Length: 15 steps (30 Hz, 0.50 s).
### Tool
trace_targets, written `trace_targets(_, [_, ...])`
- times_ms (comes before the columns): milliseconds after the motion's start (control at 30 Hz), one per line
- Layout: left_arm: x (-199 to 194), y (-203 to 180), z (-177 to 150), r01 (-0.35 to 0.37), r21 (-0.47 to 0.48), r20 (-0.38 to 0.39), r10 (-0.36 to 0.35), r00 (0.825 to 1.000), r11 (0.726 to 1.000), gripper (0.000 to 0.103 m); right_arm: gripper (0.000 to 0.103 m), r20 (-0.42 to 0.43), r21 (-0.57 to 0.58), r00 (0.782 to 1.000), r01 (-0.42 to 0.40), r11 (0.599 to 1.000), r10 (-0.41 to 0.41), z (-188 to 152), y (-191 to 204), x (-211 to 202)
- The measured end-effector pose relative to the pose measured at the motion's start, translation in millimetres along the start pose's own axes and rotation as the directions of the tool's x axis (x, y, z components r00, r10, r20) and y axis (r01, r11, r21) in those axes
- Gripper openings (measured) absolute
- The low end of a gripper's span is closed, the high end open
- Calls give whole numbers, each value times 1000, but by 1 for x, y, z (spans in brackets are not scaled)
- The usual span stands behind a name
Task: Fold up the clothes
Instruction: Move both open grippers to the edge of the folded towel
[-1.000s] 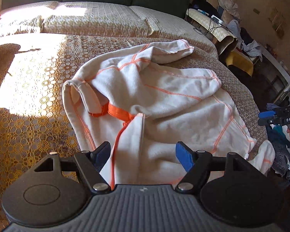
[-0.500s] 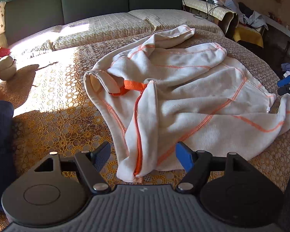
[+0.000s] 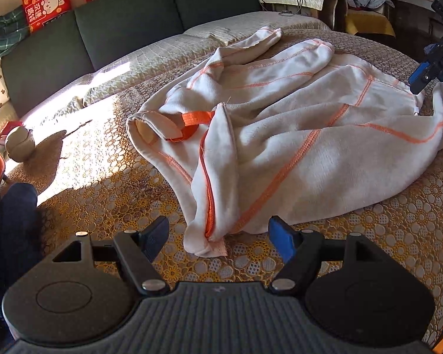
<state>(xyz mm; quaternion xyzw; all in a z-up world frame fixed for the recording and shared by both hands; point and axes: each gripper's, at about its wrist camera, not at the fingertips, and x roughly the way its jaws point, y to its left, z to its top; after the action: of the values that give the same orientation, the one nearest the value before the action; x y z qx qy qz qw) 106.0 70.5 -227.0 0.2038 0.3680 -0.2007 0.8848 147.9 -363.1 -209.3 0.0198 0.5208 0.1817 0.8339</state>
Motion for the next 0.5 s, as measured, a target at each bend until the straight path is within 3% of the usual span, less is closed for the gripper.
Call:
trace_targets(100, [5,3,-1,8,-10,-1,-8,1000,1000,73,103,-5,-10,1000,-4,1000,4,2,3,2])
trace_targets(133, [6,5,-2,14,-20,0,-14,1000,1000,68,103,-6,-11,1000,-8,1000,8,2,3,2])
trace_targets(167, [7,7,-2,22,-33,1,-22,1000,999,62,103,-8,-11,1000,-12,1000,12,2,3,3])
trace_targets(233, [9,10,-4,45,-64,-5,-46,999,997,32,103,-11,-14,1000,-7,1000,7,2,2,4])
trace_targets(367, [7,21,-4,125,-163,14,-124,992,979,26,103,-17,-15,1000,9,1000,-10,2,-3,8])
trace_targets(500, [0,44,3,248,-322,83,-234,969,914,26,103,-17,30,1000,-12,999,12,2,-16,10])
